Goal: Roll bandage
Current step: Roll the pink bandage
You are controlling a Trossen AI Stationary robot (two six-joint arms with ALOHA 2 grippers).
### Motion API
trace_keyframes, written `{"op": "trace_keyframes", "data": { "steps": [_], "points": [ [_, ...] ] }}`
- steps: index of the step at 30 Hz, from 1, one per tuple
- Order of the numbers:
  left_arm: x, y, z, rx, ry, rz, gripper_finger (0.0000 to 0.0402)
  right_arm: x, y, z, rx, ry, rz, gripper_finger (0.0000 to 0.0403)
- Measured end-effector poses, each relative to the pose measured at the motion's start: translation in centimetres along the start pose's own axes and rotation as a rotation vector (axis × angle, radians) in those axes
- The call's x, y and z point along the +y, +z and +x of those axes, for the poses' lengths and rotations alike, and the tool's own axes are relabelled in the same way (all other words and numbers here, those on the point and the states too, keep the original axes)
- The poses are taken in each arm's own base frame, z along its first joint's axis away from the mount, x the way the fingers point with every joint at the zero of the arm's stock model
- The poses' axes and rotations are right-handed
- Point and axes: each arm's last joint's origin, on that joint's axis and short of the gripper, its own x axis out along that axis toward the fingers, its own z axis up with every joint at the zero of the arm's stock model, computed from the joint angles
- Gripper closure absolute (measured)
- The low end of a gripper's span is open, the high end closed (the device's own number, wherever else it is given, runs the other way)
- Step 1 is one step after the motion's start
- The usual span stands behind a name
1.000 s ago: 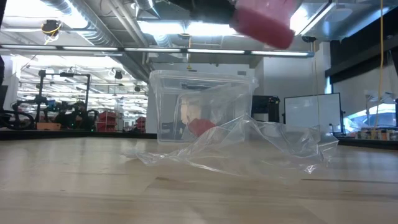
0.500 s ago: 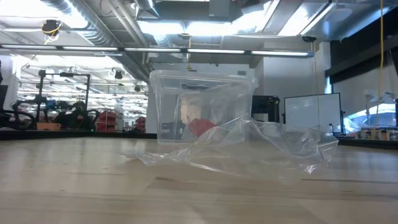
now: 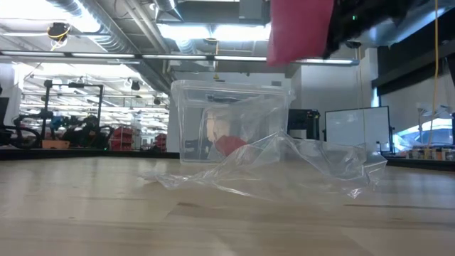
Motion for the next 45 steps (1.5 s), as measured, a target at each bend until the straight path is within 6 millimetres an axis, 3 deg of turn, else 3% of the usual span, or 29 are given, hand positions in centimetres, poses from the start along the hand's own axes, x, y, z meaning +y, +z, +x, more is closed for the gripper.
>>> {"op": "trace_keyframes", "data": {
  "steps": [5, 11, 16, 21, 26, 31, 45],
  "points": [
    [2.1, -1.5, 1.3, 0.051, 0.071, -0.041, 0.0391, 1.0, -3.6, 2.0, 0.163, 0.184, 0.196, 0.0355],
    [2.2, -5.4, 2.8, 0.176, 0.093, -0.124, 0.0391, 1.2, -5.8, 3.1, 0.293, 0.174, 0.212, 0.0239],
    [1.7, -7.0, 2.6, 0.216, 0.094, -0.211, 0.0391, 1.1, -5.3, 2.5, 0.374, 0.174, 0.208, 0.0143],
    [1.0, -8.6, 2.3, 0.261, 0.087, -0.259, 0.0391, 1.0, -3.6, 2.2, 0.353, 0.169, 0.241, 0.0088],
    [0.4, -10.7, 1.8, 0.322, 0.084, -0.287, 0.0391, 1.0, -3.4, 2.1, 0.379, 0.288, 0.402, 0.0069],
    [0.0, -11.8, 1.5, 0.351, 0.066, -0.312, 0.0391, -0.3, -3.4, 2.0, 0.398, 0.201, 0.559, 0.0068],
    [-0.5, -12.2, 1.4, 0.352, 0.026, -0.328, 0.0391, -0.8, -1.6, 2.2, 0.289, 0.255, 0.684, 0.0068]
  ]
}}
